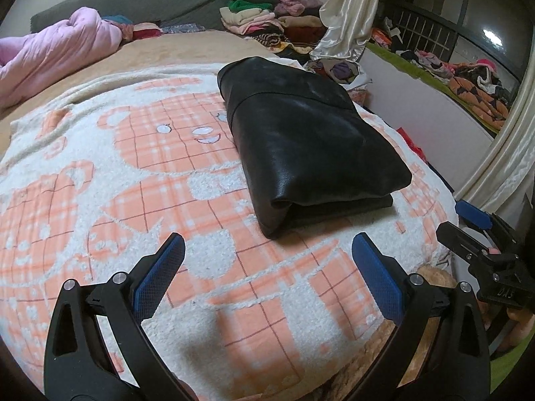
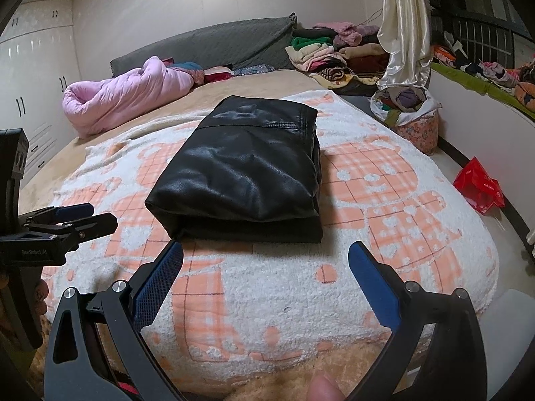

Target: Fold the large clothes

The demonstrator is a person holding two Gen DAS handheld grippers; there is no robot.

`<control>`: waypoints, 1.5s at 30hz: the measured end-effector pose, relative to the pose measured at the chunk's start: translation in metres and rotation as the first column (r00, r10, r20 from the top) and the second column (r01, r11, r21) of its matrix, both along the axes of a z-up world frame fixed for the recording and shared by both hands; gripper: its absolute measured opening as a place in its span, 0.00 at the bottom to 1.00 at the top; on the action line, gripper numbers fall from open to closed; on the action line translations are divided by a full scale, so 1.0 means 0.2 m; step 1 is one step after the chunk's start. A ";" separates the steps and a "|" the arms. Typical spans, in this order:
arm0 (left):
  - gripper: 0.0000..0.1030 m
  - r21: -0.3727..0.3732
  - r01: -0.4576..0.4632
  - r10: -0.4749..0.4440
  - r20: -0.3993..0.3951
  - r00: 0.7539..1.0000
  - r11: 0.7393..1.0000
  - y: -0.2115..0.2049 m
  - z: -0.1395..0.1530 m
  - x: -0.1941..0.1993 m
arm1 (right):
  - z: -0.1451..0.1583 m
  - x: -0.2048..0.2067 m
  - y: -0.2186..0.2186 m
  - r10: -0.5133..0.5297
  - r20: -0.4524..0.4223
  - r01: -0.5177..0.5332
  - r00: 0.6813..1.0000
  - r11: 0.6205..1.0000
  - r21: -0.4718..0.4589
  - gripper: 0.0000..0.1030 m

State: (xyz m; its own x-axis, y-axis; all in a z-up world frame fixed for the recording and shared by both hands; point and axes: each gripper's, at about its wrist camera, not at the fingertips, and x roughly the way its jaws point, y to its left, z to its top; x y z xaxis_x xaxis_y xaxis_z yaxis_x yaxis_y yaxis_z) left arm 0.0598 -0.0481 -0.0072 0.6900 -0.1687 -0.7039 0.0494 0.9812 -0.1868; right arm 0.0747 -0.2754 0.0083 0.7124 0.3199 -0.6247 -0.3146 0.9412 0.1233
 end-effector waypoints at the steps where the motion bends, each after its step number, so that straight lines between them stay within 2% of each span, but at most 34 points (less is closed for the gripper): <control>1: 0.91 0.000 0.001 -0.001 -0.001 1.000 1.000 0.00 0.00 0.00 | 0.00 0.00 0.00 -0.001 0.000 0.001 1.000 1.000 -0.001 0.96; 45: 0.91 0.014 -0.023 0.023 -0.008 1.000 1.000 0.00 0.00 -0.02 | -0.02 0.00 -0.02 -0.001 -0.008 0.001 1.000 1.000 -0.012 0.96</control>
State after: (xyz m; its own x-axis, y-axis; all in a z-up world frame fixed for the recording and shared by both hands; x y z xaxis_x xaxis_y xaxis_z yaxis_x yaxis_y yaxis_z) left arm 0.0550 -0.0472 -0.0078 0.6877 -0.1432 -0.7117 0.0256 0.9845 -0.1733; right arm 0.0738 -0.2787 0.0049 0.7074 0.3120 -0.6342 -0.3129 0.9428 0.1148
